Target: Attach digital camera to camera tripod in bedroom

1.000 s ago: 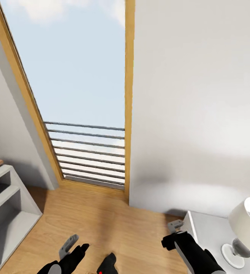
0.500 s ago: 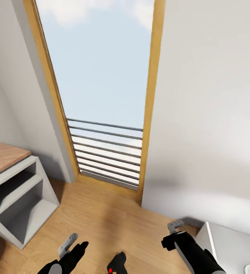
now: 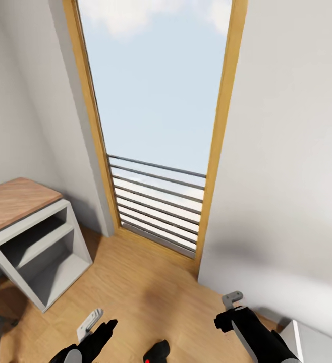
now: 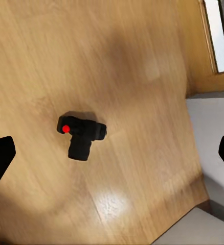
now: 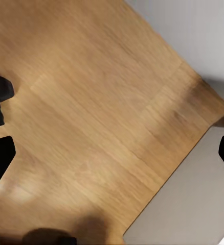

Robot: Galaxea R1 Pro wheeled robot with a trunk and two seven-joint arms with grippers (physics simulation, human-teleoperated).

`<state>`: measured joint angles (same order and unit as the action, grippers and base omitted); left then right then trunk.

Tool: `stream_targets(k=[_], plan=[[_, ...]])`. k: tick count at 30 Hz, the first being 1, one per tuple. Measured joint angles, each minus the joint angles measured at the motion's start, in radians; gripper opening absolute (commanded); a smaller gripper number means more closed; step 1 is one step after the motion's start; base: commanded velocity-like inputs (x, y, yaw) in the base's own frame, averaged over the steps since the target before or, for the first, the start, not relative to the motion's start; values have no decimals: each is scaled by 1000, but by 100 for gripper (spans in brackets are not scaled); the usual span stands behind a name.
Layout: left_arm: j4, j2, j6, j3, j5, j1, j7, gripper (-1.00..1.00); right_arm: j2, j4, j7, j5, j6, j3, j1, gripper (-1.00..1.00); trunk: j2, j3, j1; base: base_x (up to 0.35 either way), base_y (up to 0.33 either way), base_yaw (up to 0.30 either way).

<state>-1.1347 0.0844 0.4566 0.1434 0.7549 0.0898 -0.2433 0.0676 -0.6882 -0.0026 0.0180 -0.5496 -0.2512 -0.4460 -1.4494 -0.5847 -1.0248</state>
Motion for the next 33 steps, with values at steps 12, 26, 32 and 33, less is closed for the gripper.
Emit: stream_targets(k=[12,26,32,33], plan=[[0,0,-1,0,-1,-1,0,100,2,0,0,0,0,0,0,100,0,0,0,23,-42,293],[44,1,50,-93,-9,95,0,100,6,-6,1,-1,0,-3,8,100,0,-1,0,1,-2,78],[145,1,134,-137,-12,210,-1,100,7,-6,1,-1,0,-10,10,100,0,-1,0,0,0,3],[171,1,146,-141,-12,236,-1,100,8,-6,1,-1,0,-11,10,100,0,-1,0,0,0,2]])
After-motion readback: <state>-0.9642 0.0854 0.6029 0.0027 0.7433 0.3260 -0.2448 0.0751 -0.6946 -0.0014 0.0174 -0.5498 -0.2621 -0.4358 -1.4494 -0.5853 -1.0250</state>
